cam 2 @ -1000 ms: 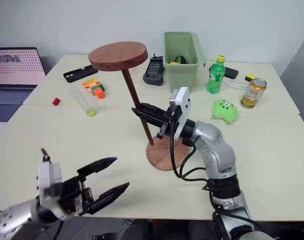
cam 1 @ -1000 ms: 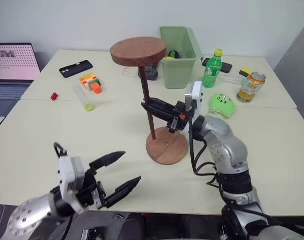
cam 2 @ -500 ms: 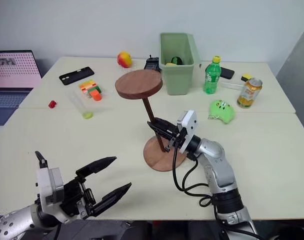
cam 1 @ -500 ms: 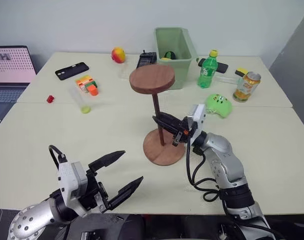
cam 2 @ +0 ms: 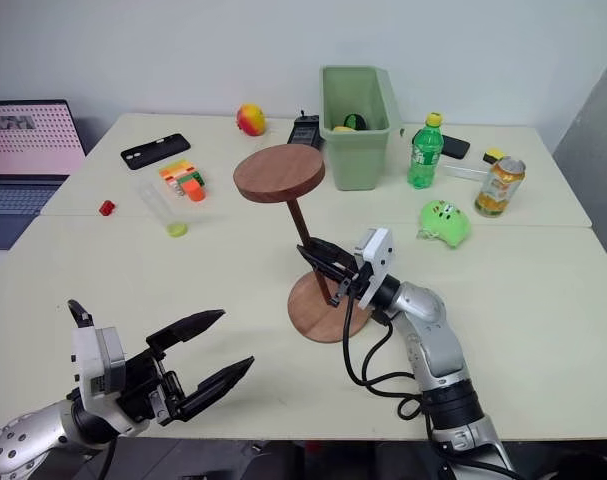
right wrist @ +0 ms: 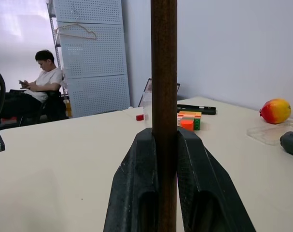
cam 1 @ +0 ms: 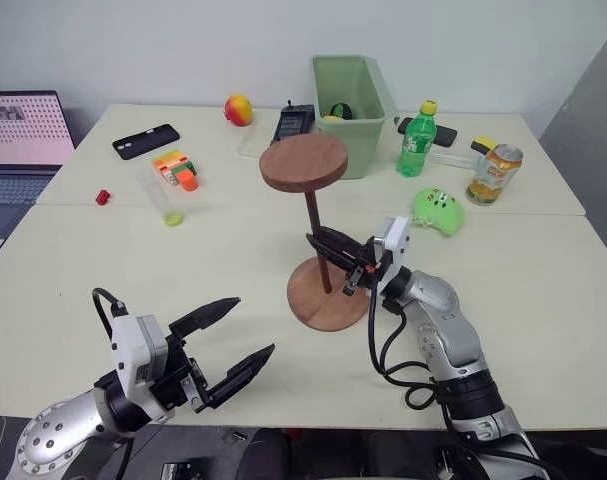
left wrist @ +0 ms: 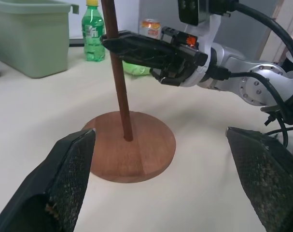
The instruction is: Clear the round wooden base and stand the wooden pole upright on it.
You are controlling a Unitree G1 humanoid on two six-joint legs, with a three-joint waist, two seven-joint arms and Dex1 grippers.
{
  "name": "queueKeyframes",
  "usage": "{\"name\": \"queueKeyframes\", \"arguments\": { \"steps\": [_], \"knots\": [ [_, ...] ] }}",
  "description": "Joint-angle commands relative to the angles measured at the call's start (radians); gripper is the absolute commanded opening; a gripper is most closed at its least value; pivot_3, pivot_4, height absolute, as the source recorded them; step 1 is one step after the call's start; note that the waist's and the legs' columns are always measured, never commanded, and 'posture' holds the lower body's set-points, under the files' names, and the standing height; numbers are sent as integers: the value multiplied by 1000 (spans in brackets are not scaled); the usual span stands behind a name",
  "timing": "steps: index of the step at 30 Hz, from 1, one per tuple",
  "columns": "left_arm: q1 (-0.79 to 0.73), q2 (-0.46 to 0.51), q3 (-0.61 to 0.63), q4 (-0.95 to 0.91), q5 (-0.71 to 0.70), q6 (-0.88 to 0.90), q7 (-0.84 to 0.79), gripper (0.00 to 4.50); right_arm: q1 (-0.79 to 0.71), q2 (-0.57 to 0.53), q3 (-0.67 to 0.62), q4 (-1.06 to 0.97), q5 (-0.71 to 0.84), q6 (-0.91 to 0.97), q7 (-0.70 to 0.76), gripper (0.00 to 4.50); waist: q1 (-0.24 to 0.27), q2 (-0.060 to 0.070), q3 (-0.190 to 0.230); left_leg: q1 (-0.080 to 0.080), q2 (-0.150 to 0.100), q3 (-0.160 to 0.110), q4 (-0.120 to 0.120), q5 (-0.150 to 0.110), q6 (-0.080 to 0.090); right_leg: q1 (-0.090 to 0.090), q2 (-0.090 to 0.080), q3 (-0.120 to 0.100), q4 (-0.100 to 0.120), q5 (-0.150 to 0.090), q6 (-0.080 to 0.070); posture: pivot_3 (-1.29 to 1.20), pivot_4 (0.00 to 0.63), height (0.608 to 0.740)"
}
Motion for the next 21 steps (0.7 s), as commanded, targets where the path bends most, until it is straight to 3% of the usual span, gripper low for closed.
{"name": "queueKeyframes", "arguments": {
  "steps": [1, 12, 21],
  "knots": [
    [5, 5, 12, -14, -12, -29, -3, 4500, 2, -8, -7, 38, -20, -40, -17, 198, 0, 0, 0, 0, 0, 0, 0, 0, 0, 0, 0, 0, 0, 0, 0, 0, 150, 740],
    [19, 7, 18, -12, -8, -44, -1, 4500, 98, -54, 50, 2, -38, -48, 3, 198, 1, 0, -1, 0, 0, 0, 0, 0, 0, 1, 0, 0, 0, 0, 0, 0, 150, 740],
    [20, 8, 11, -4, 0, -56, -2, 4500, 106, -101, 81, -3, -43, 78, -35, 198, 1, -1, -12, 2, 0, 0, 0, 0, 0, 2, 0, 0, -1, 0, 0, 0, 150, 740]
  ]
}}
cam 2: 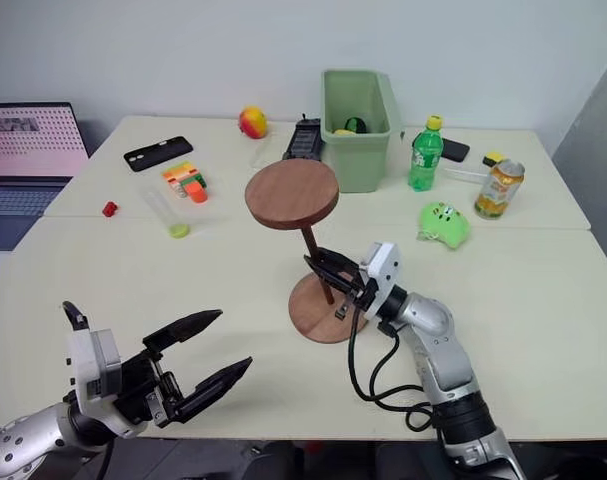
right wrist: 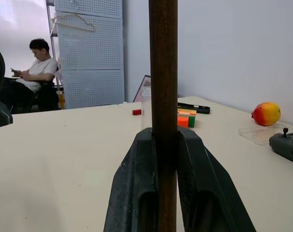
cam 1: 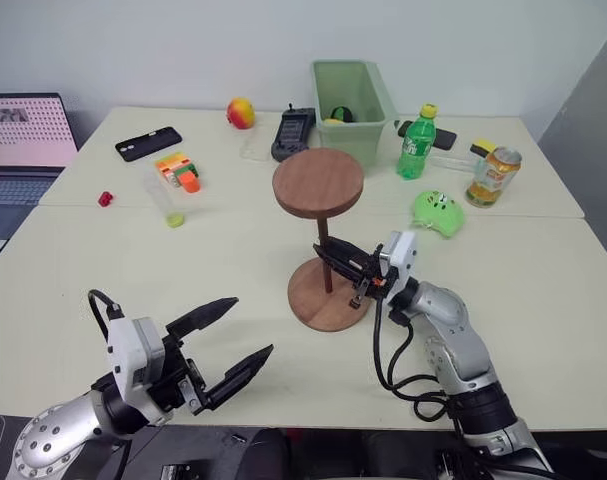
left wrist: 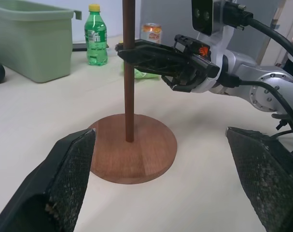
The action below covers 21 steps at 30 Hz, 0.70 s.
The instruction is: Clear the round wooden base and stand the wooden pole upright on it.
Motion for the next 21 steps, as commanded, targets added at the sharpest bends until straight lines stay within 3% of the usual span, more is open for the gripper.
{"name": "queueKeyframes", "arguments": {
  "steps": [1, 11, 15, 21],
  "knots": [
    [-3, 8, 7, -1, 1, -24, -2, 4500, 27, -39, 29, 64, -42, 87, -2, 198, 0, 0, -2, 0, 0, 0, 0, 0, 0, 0, 0, 0, 0, 0, 0, 0, 150, 740],
    [6, 0, 7, 14, 10, -46, -7, 4500, 86, -110, 61, 79, -59, 116, 10, 198, 3, 3, -22, 3, 0, 0, -2, -1, 1, 6, 0, -2, -7, 0, 0, 0, 150, 740],
    [5, 0, -3, 17, 13, -53, -2, 4500, 85, -126, 64, 95, -73, 102, 8, 198, 3, 3, -22, 18, 0, 0, -6, -2, 2, 22, -1, -1, -15, -2, -3, 0, 150, 740],
    [-6, -1, -9, 29, 19, -64, -1, 4500, 61, -126, 70, 103, -67, 146, -6, 198, 3, 0, -25, 24, 0, 0, -13, -2, 2, 24, -1, 2, -15, -5, -3, 0, 150, 740]
  ]
}}
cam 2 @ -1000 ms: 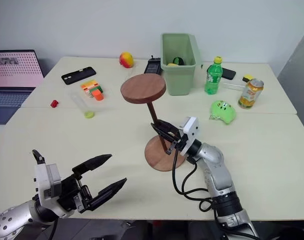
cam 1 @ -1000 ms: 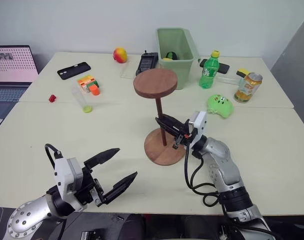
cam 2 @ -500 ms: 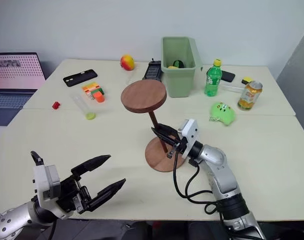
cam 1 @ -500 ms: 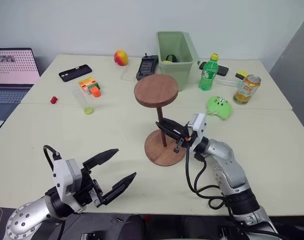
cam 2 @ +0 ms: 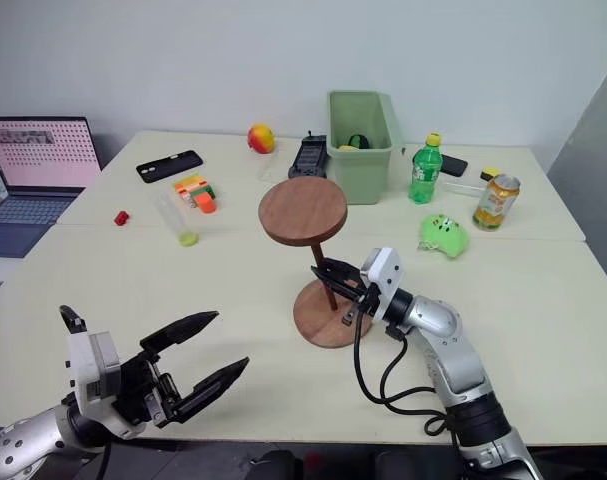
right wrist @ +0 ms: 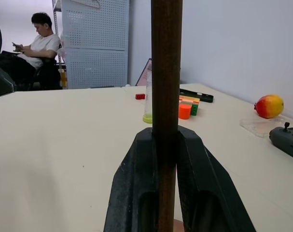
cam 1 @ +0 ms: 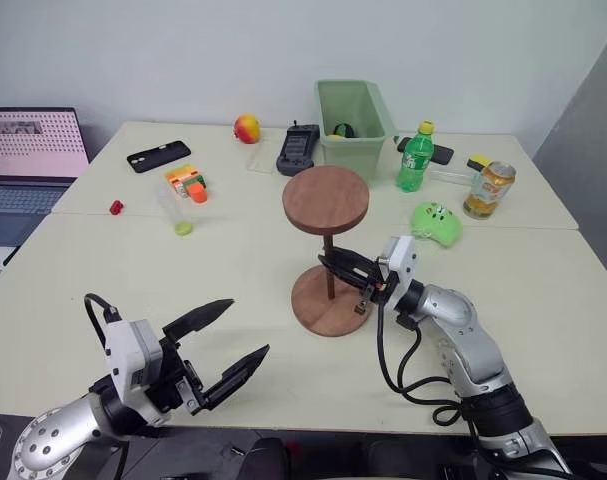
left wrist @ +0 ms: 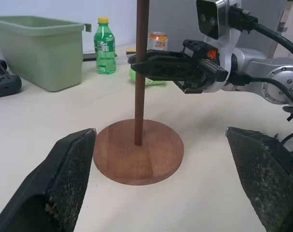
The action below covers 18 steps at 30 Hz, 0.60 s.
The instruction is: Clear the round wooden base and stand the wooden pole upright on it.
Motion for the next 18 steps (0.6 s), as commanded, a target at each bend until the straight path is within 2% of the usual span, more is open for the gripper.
{"name": "queueKeyframes", "arguments": {
  "steps": [1, 6, 9, 14, 18],
  "knots": [
    [-13, -1, -2, -3, 1, -26, 1, 4500, 38, -33, 37, 129, -63, 119, -10, 198, 0, -1, 0, 1, 0, 0, -2, 0, 0, 0, 0, 0, 0, 0, 0, 0, 150, 740],
    [-11, -4, -7, -4, 5, -32, 3, 4500, 50, -58, 58, 122, -61, 196, -5, 198, 0, -1, 0, 3, 1, 0, -4, 0, 0, 0, 0, 1, 0, -1, -1, 0, 150, 740],
    [-9, -5, -6, -6, 4, -33, 6, 4500, 50, -48, 43, 90, -17, 283, -26, 198, 0, -1, -1, 9, 1, 0, -5, 0, 0, 2, -1, 1, -2, -4, 1, 0, 150, 740],
    [-7, -8, -10, -11, 5, -35, 11, 4500, 70, -62, 45, 54, 32, 414, -36, 198, 0, -1, -1, 9, 1, 0, -5, 0, -1, 2, -2, 1, -2, -7, 1, 0, 150, 740],
    [-2, -9, -8, -10, 5, -40, 11, 4500, 74, -70, 38, 50, 42, 433, -41, 198, -2, -1, -2, 9, 1, 0, -7, -1, -1, 2, -2, 1, -2, -8, 1, 0, 150, 740]
  ]
}}
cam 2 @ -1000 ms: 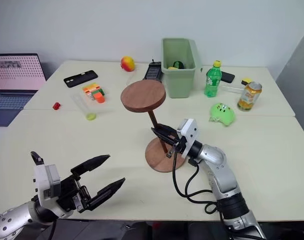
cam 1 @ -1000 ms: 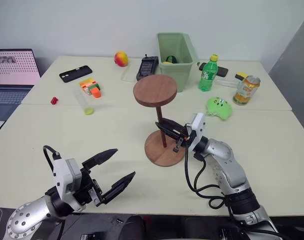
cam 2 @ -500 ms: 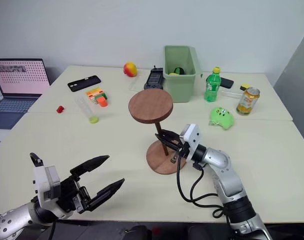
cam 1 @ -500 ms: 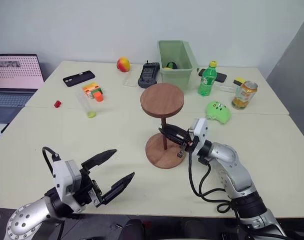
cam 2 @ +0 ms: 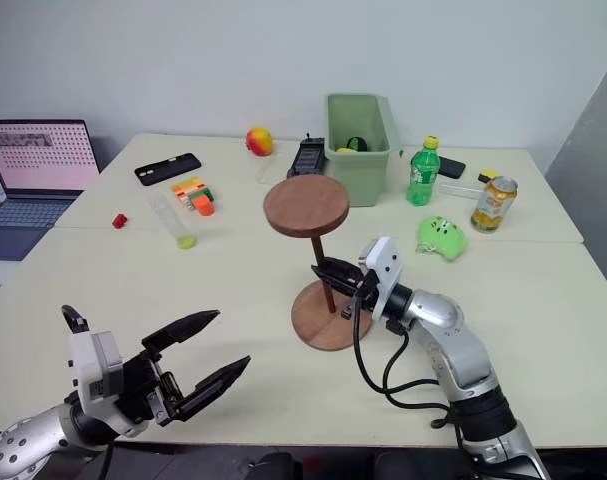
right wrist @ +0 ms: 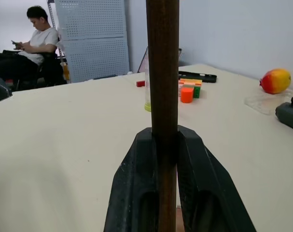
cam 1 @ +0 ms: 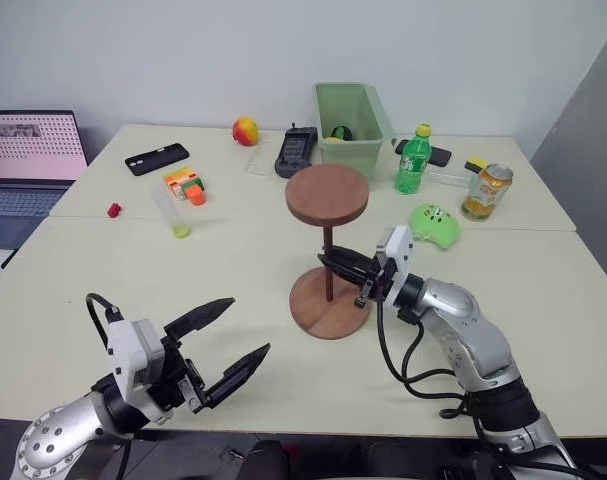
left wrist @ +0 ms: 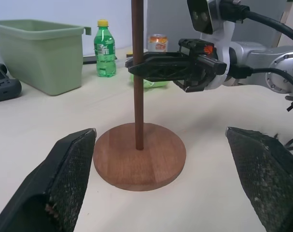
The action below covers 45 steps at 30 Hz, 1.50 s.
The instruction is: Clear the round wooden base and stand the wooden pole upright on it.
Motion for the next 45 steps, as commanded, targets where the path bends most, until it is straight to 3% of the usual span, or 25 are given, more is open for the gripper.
{"name": "queueKeyframes", "arguments": {
  "steps": [1, 8, 34, 45],
  "knots": [
    [3, -6, 12, -17, -2, -29, 5, 4500, 104, -57, 77, 116, -47, 168, 10, 198, -1, 0, -1, 0, 0, 0, -1, 0, 0, 0, 0, 0, 0, 0, 0, 0, 150, 740],
    [-4, -6, 8, -7, 0, -37, 4, 4500, 82, -87, 151, 100, -131, 66, 30, 198, -1, 1, -2, 0, 0, 0, -2, 0, -1, 0, 0, 0, 0, -3, -2, 0, 150, 740],
    [4, -5, 2, -12, 0, -46, 12, 4500, 41, -116, 187, 185, -144, 152, 17, 198, -3, 4, -9, 1, 1, 1, -13, -1, -2, -2, 0, 1, -5, -7, -5, 0, 150, 740],
    [-8, 2, 6, -3, -2, -48, 15, 4500, -13, -177, 157, -41, -44, 280, 54, 198, -3, 4, -6, 0, 1, 1, -14, -3, -6, -4, -1, 1, -6, -9, -7, 0, 150, 740]
  ]
}}
